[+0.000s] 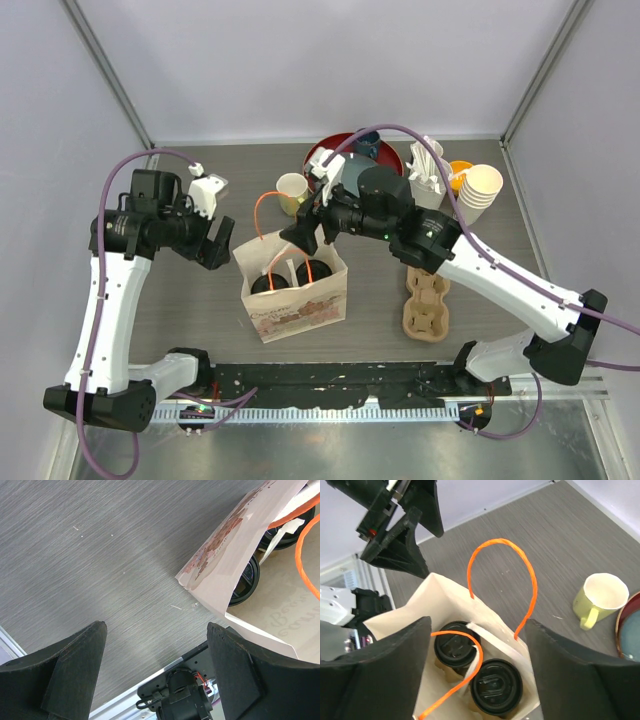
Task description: Pack the takeout coffee
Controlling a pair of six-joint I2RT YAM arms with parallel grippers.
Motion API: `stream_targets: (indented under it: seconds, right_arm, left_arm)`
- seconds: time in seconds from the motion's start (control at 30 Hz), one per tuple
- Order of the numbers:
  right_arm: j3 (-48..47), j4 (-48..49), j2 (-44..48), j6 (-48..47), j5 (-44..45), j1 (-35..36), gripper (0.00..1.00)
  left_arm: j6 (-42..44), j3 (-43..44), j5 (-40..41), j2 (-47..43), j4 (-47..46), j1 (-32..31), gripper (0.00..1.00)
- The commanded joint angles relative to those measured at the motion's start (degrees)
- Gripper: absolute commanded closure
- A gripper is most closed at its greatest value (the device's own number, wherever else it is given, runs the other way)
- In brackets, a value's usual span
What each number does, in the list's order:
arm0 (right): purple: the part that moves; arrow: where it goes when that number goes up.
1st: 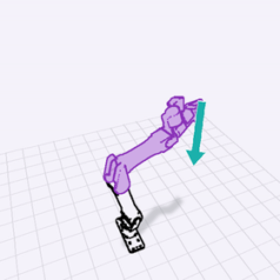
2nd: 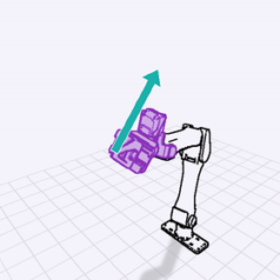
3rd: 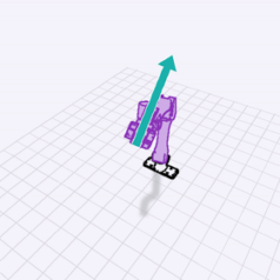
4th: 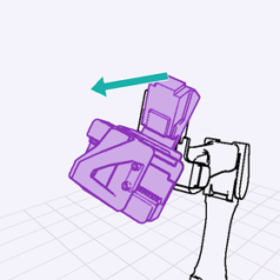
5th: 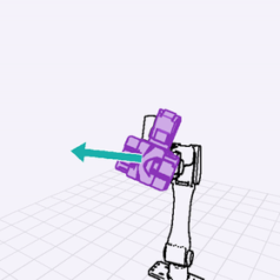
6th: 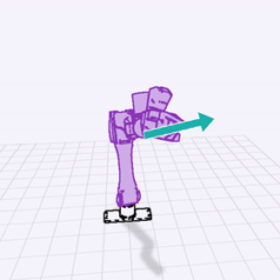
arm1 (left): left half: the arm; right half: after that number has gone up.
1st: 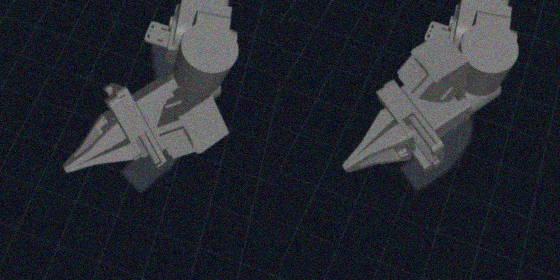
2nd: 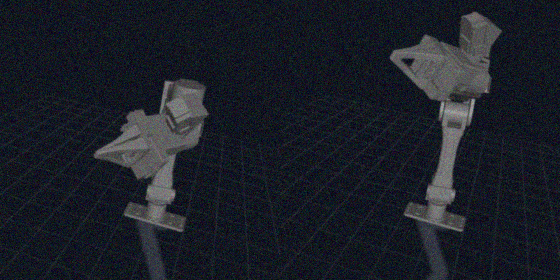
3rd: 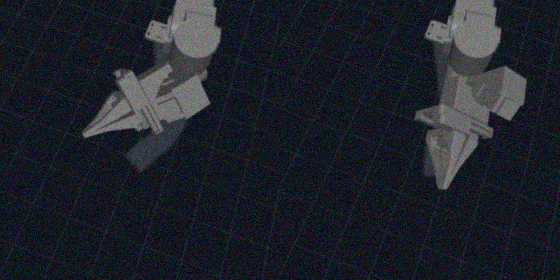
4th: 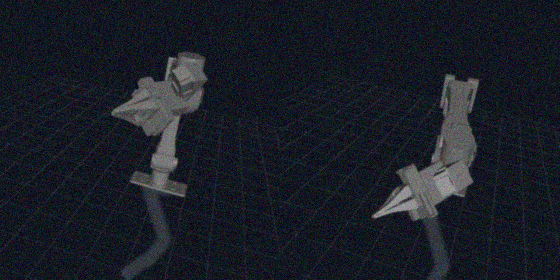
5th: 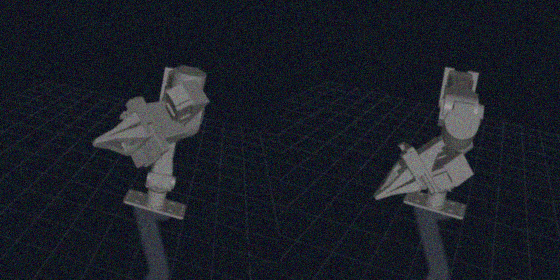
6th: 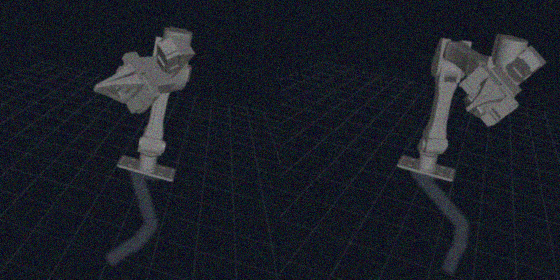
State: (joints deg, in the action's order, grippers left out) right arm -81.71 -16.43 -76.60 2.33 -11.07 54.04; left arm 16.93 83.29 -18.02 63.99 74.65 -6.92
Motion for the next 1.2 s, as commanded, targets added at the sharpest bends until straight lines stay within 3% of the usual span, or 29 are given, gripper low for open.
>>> stream_targets:
  seconds: [0.0,0.13,0.27,0.37,0.47,0.5,0.63,0.73,0.87,1.17]
  right_arm:
    - [-5.3,-2.3,-0.2,-1.4,2.8,0.5,0.15]
    - [-10.6,-7.3,0.0,-3.9,9.4,0.5,0.14]
    - [-18.7,-14.8,-0.4,-6.6,25.6,0.2,0.13]
    - [-21.4,-18.7,0.2,-6.3,32.4,-2.6,0.12]
    - [-20.3,-21.4,2.1,-3.5,35.8,-10.2,0.11]
    - [-19.3,-21.5,2.9,-2.5,35.7,-16.0,0.11]
    - [-10.2,-21.5,7.6,2.2,35.2,-29.6,0.10]
    - [-3.6,-21.0,10.7,3.8,34.1,-34.2,0.10]
    - [6.5,-14.3,16.5,4.2,34.4,-34.8,0.11]
    - [34.3,4.1,32.9,0.8,37.4,-34.7,0.11]
  left_arm:
    - [0.3,0.4,-0.6,-0.8,0.1,0.4,0.15]
    - [0.4,0.7,-0.6,-1.0,0.3,0.4,0.15]
    - [0.2,0.8,-0.6,-1.1,0.1,0.4,0.15]
    - [-0.5,0.6,-0.1,-1.3,-0.2,0.4,0.15]
    - [-1.6,0.4,1.1,-1.6,-1.1,0.4,0.15]
    - [-1.9,0.2,1.4,-1.5,-1.6,0.4,0.14]
    - [-3.5,-0.4,3.1,-1.7,-3.2,0.5,0.14]
    - [-4.7,-1.3,5.1,-1.5,-5.0,0.7,0.14]
    - [-6.6,-3.8,8.0,-1.3,-10.1,1.1,0.14]
    - [-12.4,-19.5,15.8,-4.8,-28.0,3.8,0.08]
